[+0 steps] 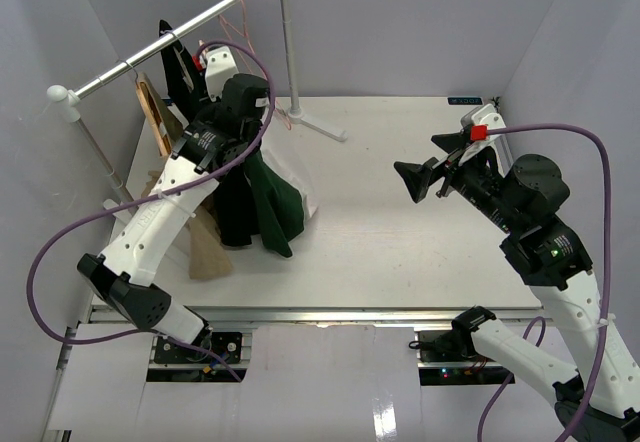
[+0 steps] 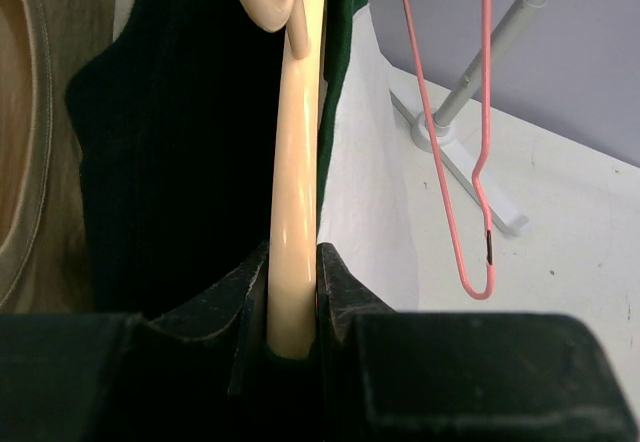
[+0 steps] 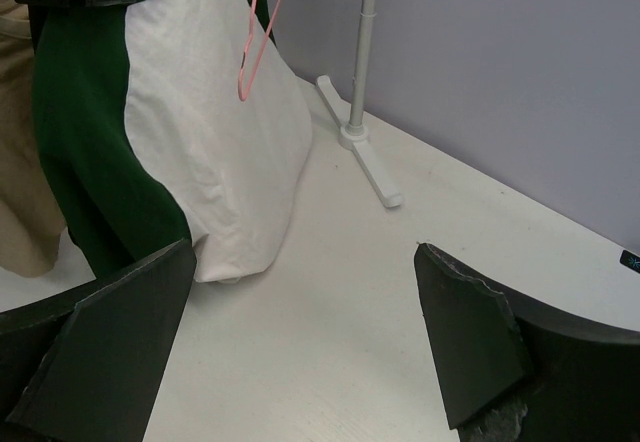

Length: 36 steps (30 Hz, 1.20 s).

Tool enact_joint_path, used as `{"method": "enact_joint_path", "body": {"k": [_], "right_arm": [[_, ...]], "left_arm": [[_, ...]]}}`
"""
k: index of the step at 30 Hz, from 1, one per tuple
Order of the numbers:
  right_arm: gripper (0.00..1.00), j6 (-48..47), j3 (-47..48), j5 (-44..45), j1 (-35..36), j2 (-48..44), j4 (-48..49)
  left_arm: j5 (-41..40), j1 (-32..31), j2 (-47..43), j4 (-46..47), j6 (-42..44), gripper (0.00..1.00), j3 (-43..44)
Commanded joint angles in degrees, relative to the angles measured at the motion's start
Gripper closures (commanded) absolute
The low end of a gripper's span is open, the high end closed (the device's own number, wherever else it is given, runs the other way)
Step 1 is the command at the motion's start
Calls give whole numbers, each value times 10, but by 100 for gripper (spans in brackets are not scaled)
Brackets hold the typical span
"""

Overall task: Place the t-shirt on the hanger
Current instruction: Place the hanger at the clothesline.

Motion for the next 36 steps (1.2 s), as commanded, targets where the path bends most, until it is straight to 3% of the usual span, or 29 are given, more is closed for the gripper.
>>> {"method": "enact_joint_path", "body": {"k": [1,6,36], "right_arm": [[3,-3,11,5,4,-6,22],[3,-3,10,8,4,-12,20],[3,2,-55,9,4,-45,35]], "left_arm": [[-27,6,1,29,-3,100,52],[-35,10,29,2,1,100,110],[-17,60,79,71,97,100,206]]}}
